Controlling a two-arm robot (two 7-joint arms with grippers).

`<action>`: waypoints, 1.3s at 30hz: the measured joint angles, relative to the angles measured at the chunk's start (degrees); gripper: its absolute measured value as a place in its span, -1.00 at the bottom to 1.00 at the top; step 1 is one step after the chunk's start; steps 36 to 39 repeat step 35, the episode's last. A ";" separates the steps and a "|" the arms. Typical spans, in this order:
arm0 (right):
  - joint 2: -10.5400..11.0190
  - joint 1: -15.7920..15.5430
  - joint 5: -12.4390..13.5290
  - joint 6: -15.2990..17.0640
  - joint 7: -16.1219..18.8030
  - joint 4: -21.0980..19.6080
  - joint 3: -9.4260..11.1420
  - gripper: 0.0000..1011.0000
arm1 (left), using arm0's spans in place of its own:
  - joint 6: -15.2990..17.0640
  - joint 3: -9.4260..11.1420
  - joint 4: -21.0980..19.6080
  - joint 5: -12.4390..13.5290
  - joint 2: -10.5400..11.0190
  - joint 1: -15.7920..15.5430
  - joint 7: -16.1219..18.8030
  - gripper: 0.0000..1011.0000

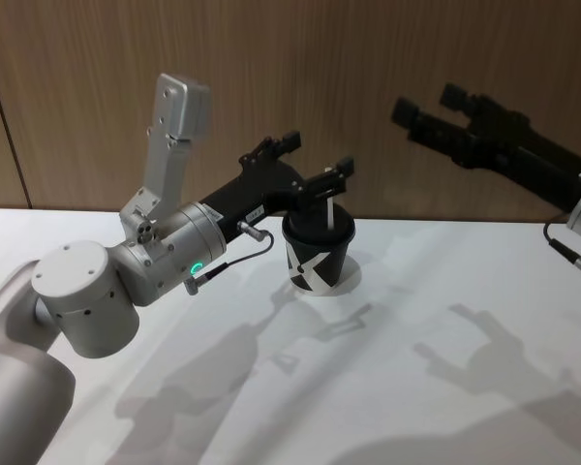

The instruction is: Pick up the straw with one hand, pass it to the other hand, and insert it into the cup.

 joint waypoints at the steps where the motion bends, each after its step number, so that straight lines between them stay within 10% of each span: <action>1: -0.12 0.05 0.31 0.38 -0.13 -0.04 0.04 0.98 | -0.23 -0.01 0.02 -0.04 0.00 0.05 -0.02 0.98; 39: -2.01 0.72 4.77 5.79 -1.79 -0.74 0.51 0.98 | -3.49 -0.18 0.28 -0.45 -0.05 0.64 -0.33 0.98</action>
